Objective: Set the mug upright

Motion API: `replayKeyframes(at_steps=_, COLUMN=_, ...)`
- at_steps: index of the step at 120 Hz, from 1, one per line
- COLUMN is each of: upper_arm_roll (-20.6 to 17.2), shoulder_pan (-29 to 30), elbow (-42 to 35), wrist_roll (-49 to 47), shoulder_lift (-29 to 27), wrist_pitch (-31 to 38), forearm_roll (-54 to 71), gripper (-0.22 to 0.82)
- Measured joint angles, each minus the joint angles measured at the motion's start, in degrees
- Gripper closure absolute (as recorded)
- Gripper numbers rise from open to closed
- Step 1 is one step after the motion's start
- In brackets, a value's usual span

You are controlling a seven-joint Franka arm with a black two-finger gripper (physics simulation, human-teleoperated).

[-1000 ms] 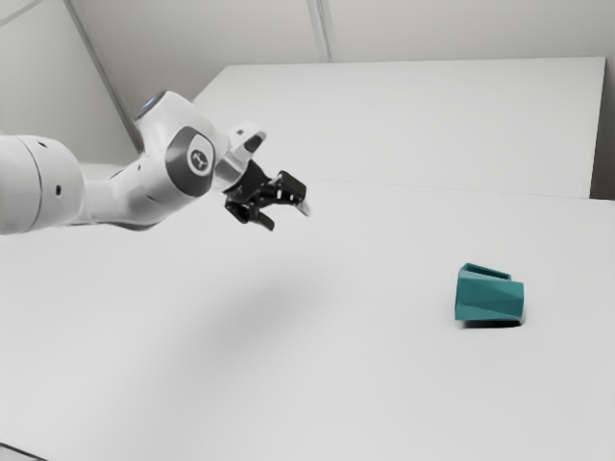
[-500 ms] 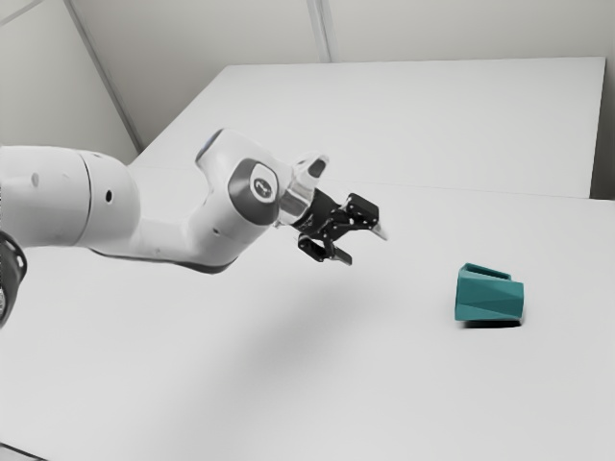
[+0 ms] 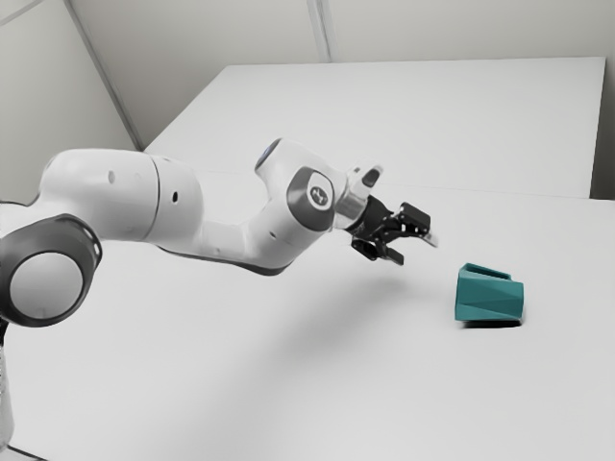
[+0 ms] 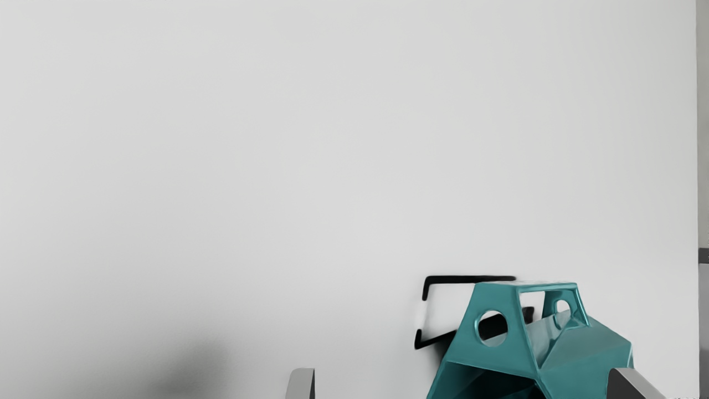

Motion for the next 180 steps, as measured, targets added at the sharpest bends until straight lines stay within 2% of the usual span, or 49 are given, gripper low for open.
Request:
replayKeyframes(at_steps=49, upper_arm_roll=-0.4, shoulder_pan=-6.4, elbow=-2.6, wrist_roll=1.7, shoulder_lift=-1.8, wrist_pitch=3.9, forearm_roll=-2.9, gripper=0.05)
replayKeyframes(at_steps=117, upper_arm_roll=-0.4, shoulder_pan=-10.3, elbow=0.5, wrist_roll=1.8, shoulder_lift=3.5, wrist_pitch=8.0, forearm_roll=-5.0, gripper=0.10)
replayKeyframes(at_steps=180, upper_arm_roll=-0.2, shoulder_pan=-10.9, elbow=4.6, wrist_roll=2.0, shoulder_lift=3.9, wrist_pitch=8.5, forearm_roll=-2.5, gripper=0.65)
